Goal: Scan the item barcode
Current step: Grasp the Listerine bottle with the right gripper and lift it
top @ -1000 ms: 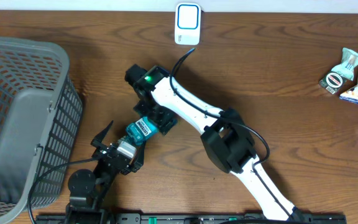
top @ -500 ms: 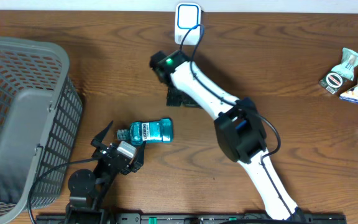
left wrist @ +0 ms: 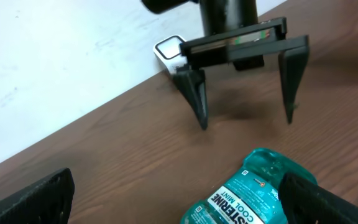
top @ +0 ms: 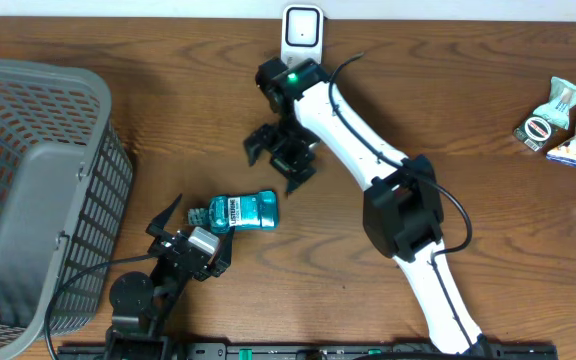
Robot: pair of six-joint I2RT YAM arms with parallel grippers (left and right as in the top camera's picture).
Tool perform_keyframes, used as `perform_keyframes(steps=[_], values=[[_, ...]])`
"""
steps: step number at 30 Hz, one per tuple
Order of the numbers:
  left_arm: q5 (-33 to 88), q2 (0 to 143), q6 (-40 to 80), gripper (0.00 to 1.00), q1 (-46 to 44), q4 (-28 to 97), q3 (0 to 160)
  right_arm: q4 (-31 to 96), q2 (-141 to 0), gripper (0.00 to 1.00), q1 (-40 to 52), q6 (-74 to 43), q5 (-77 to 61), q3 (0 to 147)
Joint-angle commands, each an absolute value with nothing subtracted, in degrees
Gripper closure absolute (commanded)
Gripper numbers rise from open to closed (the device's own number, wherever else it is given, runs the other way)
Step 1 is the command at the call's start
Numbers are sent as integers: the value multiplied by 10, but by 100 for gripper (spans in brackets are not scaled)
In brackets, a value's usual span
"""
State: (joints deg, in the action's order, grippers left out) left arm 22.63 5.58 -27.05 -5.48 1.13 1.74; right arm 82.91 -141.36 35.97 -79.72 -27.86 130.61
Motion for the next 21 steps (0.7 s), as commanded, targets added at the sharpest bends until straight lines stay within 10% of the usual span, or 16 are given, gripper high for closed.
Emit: perform_keyframes(steps=[1, 21], values=[[238, 55, -274, 2, -57, 23, 2, 831, -1398, 22, 395, -894, -329, 1315], [238, 55, -274, 2, -57, 23, 2, 779, -1401, 1, 496, -1111, -80, 1314]])
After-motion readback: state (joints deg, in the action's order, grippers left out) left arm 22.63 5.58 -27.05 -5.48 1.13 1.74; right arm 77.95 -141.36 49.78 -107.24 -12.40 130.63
